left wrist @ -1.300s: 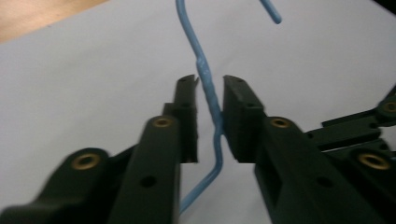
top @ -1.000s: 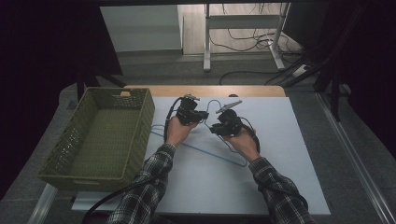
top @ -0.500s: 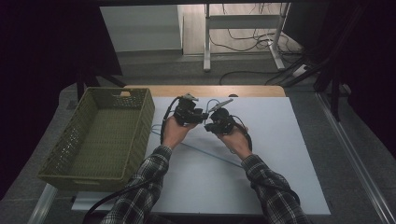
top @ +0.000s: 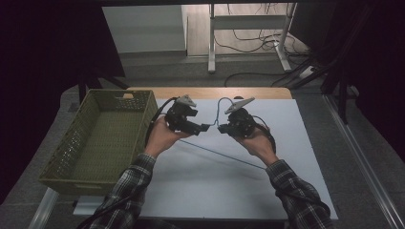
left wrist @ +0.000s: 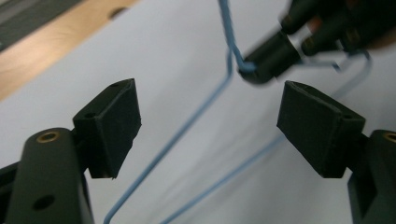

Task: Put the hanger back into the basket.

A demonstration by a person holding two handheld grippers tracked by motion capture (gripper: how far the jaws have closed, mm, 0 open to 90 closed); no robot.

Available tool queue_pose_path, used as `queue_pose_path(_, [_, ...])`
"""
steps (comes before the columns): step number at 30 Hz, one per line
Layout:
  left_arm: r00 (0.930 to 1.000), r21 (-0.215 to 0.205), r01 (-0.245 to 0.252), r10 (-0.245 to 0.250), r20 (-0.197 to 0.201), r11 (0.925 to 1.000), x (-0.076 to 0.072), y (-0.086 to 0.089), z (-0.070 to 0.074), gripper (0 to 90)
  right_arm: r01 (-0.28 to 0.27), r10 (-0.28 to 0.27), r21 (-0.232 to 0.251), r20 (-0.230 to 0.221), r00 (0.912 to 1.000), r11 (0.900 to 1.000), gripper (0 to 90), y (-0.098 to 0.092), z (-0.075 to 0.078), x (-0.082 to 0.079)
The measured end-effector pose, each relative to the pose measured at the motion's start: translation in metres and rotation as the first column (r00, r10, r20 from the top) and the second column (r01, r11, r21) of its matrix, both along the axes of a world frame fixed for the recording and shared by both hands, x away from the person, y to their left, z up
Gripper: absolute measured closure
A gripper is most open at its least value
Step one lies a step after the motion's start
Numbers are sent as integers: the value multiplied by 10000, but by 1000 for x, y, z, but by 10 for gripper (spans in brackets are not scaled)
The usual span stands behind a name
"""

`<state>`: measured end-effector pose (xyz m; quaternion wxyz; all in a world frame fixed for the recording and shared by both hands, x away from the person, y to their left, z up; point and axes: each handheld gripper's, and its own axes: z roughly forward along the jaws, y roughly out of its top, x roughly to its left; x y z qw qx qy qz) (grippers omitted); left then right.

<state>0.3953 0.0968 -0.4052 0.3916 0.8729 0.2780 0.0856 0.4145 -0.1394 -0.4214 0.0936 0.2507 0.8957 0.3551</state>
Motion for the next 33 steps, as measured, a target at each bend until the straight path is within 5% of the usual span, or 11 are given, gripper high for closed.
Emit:
queue_pose_path(5, [9953, 168, 950, -946, -221, 9953, -26, 6, 5, 315, -700, 702, 234, -79, 9975, 9973, 871, -10, 11, -26])
queue_pose_path(6, [9891, 225, 1430, -1420, -393, 9895, -33, 4, 7, 350, -990, 991, 171, -45, 9951, 9949, 871, -11, 13, -35])
queue_pose_path(9, [9870, 425, 1567, -1549, -441, 9867, -38, 2, 8, 409, -1278, 1279, 148, -79, 9918, 9917, 871, -10, 14, -45])
queue_pose_path(13, [9616, 489, 2527, -2452, -1236, 9663, -39, -1, 3, 519, -1992, 1992, 46, -82, 9799, 9799, 871, -3, 13, -62])
queue_pose_path(15, [9591, 634, 2580, -2476, -1373, 9641, -39, -2, 0, 538, -2101, 2101, 37, -117, 9776, 9777, 871, -1, 12, -63])
queue_pose_path(19, [9399, 850, 2940, -2718, -2067, 9520, -36, 0, -12, 662, -2497, 2493, -172, -198, 9682, 9682, 871, 6, 6, -65])
queue_pose_path(23, [9314, 854, 3066, -2803, -2323, 9480, -36, 1, -18, 716, -2785, 2779, -194, -294, 9602, 9602, 870, 9, 3, -66])
queue_pose_path(31, [8967, 844, 3736, -3364, -2879, 9237, -37, 2, -24, 845, -3288, 3277, -383, -305, 9443, 9436, 869, 18, 1, -67])
queue_pose_path(33, [8996, 630, 3569, -3248, -2918, 9320, -38, 2, -24, 866, -3276, 3262, -409, -381, 9445, 9439, 867, 18, -1, -65])
